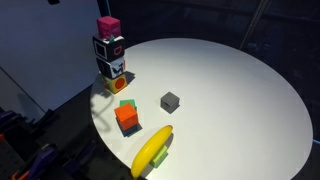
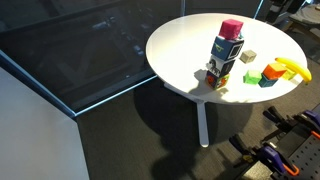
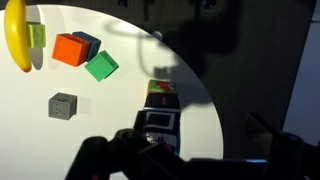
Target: Put the green block on the table
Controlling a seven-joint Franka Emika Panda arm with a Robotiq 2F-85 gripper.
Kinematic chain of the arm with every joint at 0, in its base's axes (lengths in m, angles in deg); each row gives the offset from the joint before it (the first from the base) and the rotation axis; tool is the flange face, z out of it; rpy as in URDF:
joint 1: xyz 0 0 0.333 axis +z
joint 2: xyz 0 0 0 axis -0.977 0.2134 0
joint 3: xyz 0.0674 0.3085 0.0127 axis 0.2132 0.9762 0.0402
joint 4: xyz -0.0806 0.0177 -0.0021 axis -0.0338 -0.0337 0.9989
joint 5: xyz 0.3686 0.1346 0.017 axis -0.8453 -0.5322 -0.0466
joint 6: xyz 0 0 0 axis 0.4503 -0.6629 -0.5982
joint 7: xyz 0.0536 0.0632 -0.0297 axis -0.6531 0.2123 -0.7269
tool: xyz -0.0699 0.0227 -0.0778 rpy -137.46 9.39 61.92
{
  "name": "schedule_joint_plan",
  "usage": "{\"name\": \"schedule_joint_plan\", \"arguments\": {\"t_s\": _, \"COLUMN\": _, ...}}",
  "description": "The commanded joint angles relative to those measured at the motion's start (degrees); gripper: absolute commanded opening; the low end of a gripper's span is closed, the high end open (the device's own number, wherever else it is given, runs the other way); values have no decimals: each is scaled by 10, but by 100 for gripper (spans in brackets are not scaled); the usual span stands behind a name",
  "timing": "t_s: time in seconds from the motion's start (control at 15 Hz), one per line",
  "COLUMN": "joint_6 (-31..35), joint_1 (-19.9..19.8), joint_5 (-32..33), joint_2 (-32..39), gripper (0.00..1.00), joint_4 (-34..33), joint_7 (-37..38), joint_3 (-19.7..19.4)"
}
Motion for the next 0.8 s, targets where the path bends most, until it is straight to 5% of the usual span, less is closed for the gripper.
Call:
{"name": "schedule_joint_plan", "arguments": {"t_s": 0.0, "joint_6": -3, "joint_1": 2, "joint_5": 1, "joint_2": 1, "gripper": 100, "joint_4": -4, "joint_7": 1, "joint_3": -2}}
{"name": "schedule_joint_plan", "arguments": {"t_s": 0.73, "joint_6": -3, "joint_1": 2, "joint_5": 1, "joint_2": 2, "gripper": 100, "joint_4": 0, "joint_7": 0, "joint_3": -2}}
